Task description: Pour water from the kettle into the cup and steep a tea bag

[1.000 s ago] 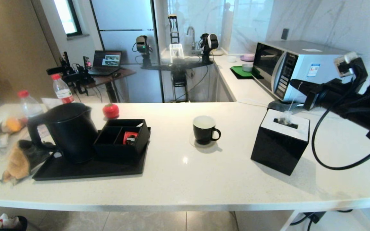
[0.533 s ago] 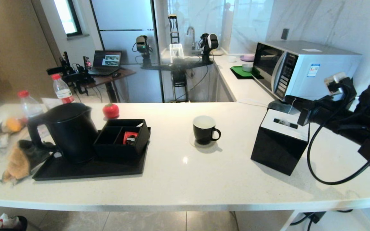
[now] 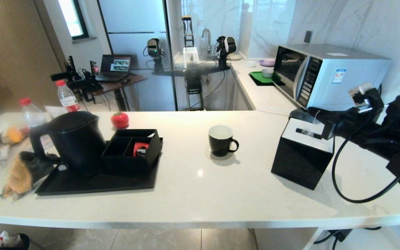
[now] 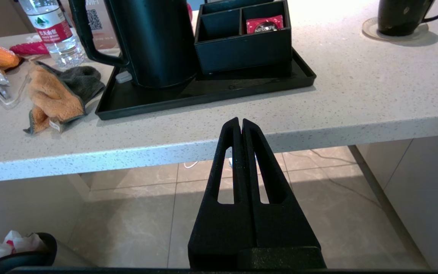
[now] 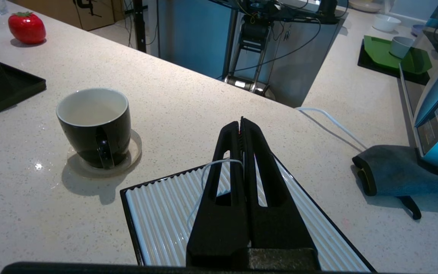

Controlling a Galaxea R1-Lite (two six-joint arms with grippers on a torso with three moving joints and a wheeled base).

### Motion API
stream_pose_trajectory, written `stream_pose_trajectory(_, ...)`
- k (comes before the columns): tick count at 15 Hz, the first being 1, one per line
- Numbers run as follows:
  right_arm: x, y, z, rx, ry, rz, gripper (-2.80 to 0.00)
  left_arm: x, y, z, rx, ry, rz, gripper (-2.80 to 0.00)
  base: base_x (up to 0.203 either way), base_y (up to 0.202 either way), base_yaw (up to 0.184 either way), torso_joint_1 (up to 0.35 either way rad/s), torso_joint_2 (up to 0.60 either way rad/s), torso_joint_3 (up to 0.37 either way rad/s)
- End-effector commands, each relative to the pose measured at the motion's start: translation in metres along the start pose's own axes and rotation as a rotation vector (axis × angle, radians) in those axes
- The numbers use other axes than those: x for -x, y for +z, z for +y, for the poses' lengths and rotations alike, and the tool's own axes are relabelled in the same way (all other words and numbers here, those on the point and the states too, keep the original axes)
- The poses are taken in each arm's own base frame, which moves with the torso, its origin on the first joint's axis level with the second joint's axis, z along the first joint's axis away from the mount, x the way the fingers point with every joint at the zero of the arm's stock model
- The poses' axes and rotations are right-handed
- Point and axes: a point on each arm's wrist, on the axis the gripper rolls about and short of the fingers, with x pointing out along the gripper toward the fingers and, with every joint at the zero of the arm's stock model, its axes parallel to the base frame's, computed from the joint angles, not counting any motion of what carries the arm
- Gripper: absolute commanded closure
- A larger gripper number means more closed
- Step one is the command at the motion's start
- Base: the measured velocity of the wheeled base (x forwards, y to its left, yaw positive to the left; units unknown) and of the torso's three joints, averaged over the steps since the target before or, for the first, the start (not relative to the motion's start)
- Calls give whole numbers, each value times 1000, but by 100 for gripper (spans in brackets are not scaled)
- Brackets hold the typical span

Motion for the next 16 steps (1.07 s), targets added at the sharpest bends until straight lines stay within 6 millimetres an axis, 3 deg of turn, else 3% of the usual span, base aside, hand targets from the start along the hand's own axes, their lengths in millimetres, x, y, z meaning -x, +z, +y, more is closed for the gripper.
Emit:
stream_pose_trajectory(1,-1,-3,0,-1,4,3,0,0,0,0,0,0,0,0,0,0,0,0,0,0)
stream_pose_trajectory(5,0,-4,0,-4,3,11,0,0,0,0,0,0,0,0,0,0,0,0,0,0)
stream_pose_trajectory(6,0,-5,-1,-4,-2,11,-280,0,0,0,0,0,0,0,0,0,0,0,0,0)
stream_pose_trajectory(16,11,-15,-43,216,-123,48,-280,0,0,0,0,0,0,0,0,0,0,0,0,0)
